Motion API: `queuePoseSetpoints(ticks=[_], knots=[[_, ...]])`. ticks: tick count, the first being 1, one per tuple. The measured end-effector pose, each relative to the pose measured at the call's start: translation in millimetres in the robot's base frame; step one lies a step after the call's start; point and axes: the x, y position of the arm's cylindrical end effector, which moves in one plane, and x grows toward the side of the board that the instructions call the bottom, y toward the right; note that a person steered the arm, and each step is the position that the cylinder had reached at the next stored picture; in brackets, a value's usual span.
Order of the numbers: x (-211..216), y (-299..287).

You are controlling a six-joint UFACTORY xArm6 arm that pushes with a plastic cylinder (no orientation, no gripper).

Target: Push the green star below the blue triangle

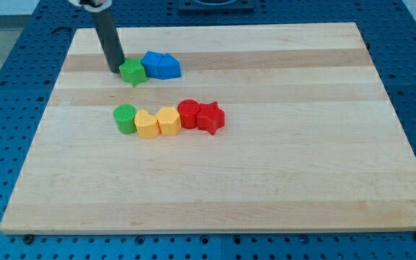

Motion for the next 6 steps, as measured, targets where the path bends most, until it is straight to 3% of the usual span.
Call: queuePoseSetpoints(ticks=[2,4,6], knots=[[30.1,-5.9],[4.9,-62.5],[-3.4,-0.8]])
